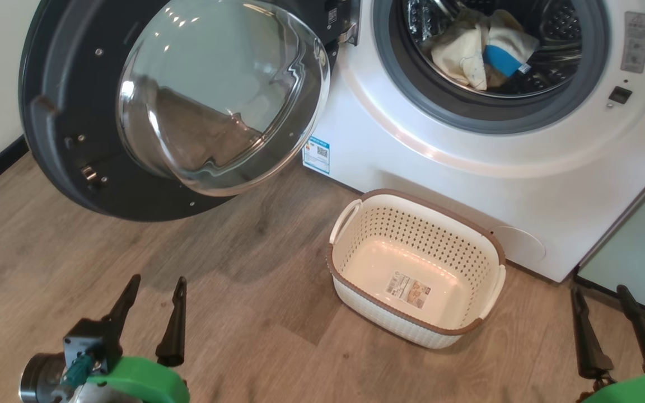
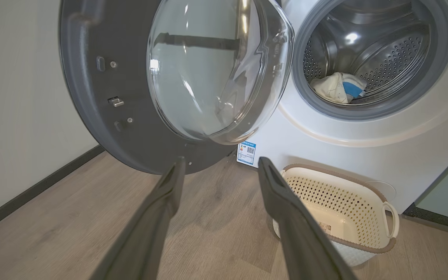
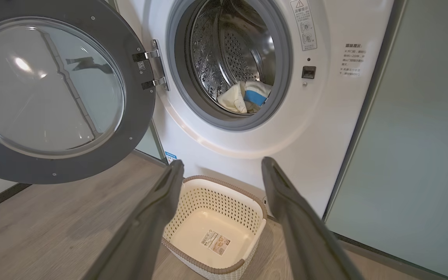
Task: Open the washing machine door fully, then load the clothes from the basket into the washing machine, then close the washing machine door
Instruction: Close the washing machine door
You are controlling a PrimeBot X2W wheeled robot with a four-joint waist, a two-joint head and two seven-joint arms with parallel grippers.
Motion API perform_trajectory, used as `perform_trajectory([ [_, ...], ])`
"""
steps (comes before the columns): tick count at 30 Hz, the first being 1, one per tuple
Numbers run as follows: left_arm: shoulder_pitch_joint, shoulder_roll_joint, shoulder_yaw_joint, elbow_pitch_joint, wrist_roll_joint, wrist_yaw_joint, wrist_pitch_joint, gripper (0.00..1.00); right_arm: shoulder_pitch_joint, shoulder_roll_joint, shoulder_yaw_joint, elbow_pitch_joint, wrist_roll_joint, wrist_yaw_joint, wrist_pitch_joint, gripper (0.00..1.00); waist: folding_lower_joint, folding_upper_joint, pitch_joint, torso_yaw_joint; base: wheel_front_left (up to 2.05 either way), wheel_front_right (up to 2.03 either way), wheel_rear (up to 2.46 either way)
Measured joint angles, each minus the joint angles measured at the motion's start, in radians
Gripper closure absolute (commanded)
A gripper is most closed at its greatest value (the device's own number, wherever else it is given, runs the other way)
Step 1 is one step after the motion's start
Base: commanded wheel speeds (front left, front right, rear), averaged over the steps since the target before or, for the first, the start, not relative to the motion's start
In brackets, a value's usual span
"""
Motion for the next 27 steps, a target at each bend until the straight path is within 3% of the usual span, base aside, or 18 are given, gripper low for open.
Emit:
perform_trajectory([
  [19,0.0,-0.005,0.017,-0.005,-0.007,0.0,-0.008,0.0,-0.001,0.0,0.011,0.01,0.0,0.0,0.0,0.0,0.0,0.0,-0.005,-0.009,0.0,0.0,0.0],
  [21,0.0,-0.009,0.024,-0.013,-0.007,0.0,-0.009,0.83,0.0,0.0,0.011,0.01,0.0,0.0,0.001,0.0,0.0,0.0,-0.007,-0.007,0.0,0.0,0.0],
  [22,0.0,-0.011,0.026,-0.02,-0.007,-0.001,-0.009,1.0,0.0,0.0,0.011,0.01,0.0,0.0,0.002,0.0,-0.0001,0.0,-0.008,-0.006,0.0,0.0,0.0],
  [27,0.0,-0.018,0.052,-0.072,-0.007,-0.005,-0.009,1.0,0.001,0.0,0.002,0.008,0.0,0.0,0.006,0.0,0.0,0.0,-0.014,0.006,0.0,0.0,0.0],
])
